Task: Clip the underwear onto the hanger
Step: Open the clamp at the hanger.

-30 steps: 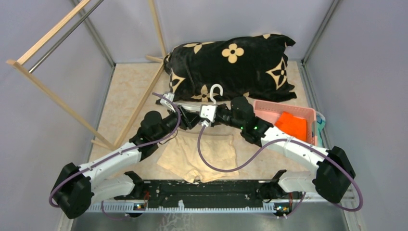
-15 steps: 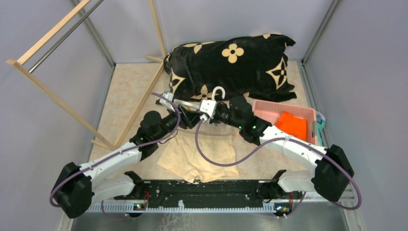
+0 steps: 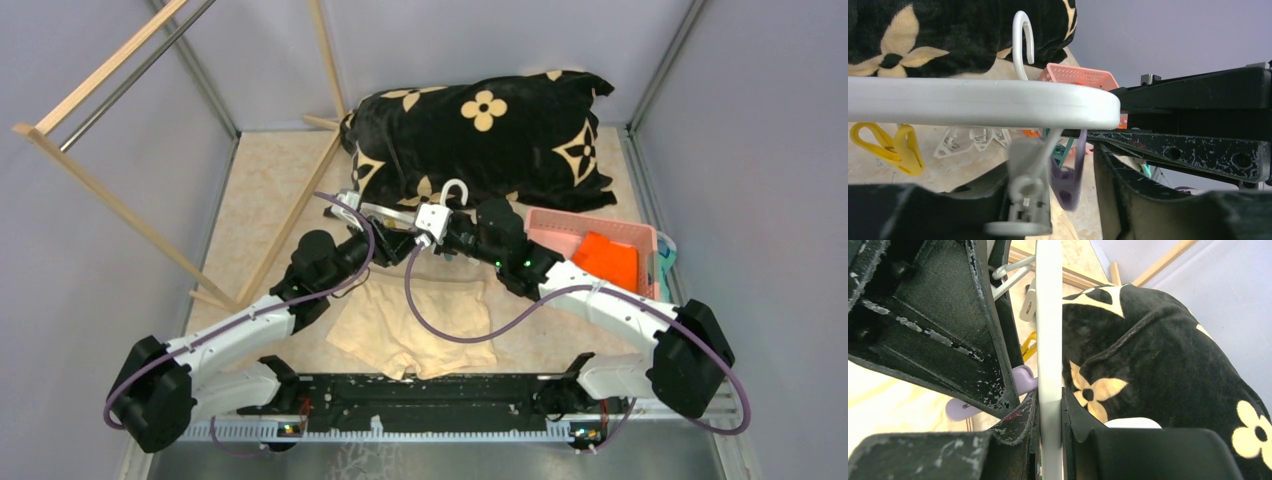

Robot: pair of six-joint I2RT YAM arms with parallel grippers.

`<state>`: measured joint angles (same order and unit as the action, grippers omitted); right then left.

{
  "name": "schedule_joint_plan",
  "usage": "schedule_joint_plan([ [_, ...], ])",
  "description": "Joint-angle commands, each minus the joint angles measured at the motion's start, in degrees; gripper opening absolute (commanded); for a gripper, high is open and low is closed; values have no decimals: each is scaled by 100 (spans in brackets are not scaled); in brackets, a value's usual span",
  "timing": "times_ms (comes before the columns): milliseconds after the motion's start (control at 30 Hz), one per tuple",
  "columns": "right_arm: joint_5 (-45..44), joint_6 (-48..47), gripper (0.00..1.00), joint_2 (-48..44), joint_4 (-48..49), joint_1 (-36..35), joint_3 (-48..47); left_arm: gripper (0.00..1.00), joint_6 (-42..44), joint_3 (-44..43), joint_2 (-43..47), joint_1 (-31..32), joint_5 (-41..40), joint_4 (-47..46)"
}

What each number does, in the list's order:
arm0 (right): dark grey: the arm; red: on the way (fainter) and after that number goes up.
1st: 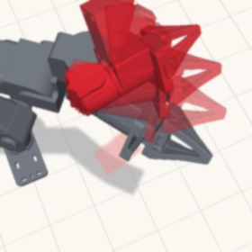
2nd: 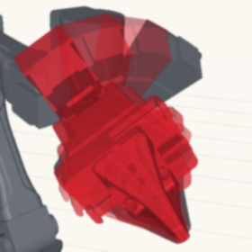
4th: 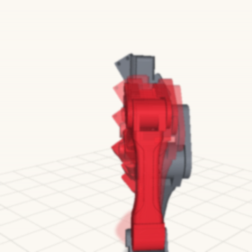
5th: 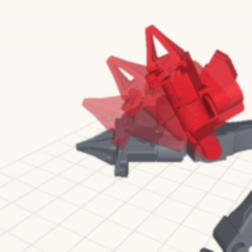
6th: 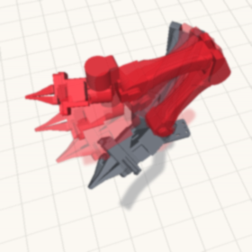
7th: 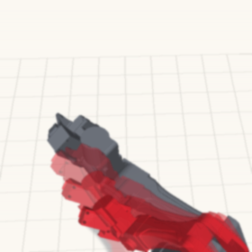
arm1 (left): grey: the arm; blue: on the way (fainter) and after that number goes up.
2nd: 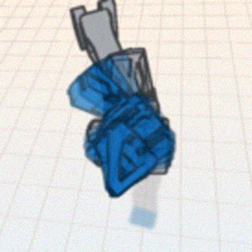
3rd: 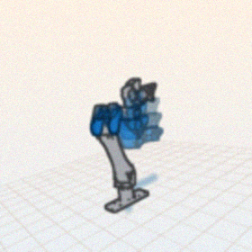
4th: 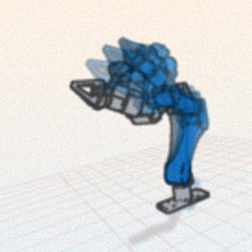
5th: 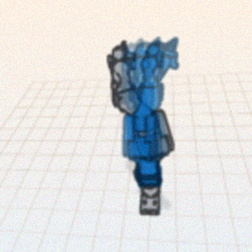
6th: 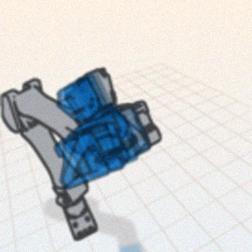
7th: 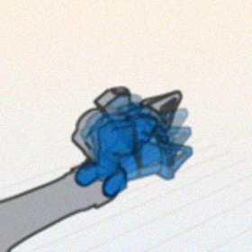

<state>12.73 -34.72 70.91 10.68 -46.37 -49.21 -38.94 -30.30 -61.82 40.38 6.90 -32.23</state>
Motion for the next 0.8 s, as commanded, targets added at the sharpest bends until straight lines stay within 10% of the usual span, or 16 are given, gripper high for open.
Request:
schedule_joint_plan([
  [0, 35, -33, 0, -100, 699, -39, -434, 49, -17, -142, 3, -4, -29, -216],
  [467, 98, -59, 0, -181, 719, -39, -304, 0, -43, -117, 94, -4, -198, -118],
  [767, 115, -9, 4, -232, 852, -39, -207, 0, -39, -81, 171, -4, -309, -2],
])
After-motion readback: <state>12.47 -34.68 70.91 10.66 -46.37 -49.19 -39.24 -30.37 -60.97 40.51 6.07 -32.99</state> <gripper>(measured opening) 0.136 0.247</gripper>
